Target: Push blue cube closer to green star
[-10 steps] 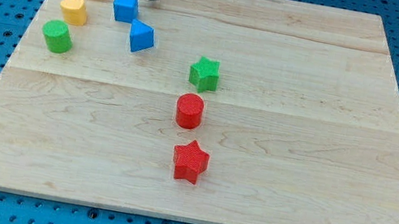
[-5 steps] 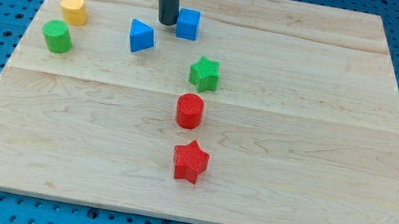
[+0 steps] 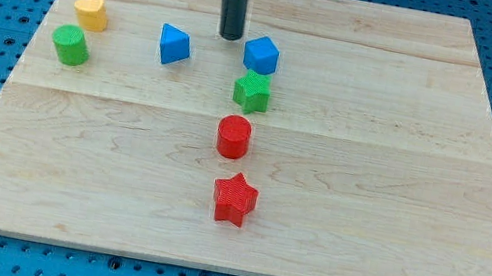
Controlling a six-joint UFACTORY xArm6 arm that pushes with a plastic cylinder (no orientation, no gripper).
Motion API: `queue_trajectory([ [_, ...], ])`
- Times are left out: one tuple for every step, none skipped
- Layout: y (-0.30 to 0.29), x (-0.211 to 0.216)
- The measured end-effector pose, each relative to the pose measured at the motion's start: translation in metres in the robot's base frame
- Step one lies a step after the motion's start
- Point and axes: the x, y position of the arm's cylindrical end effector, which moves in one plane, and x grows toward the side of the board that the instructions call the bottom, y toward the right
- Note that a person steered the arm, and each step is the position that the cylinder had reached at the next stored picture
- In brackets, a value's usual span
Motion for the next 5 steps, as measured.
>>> queue_trajectory([
  [0.013,0.046],
  [0.028,0.048],
  [0.028,0.014],
  [0.028,0.003],
  [-0.032,-0.026],
])
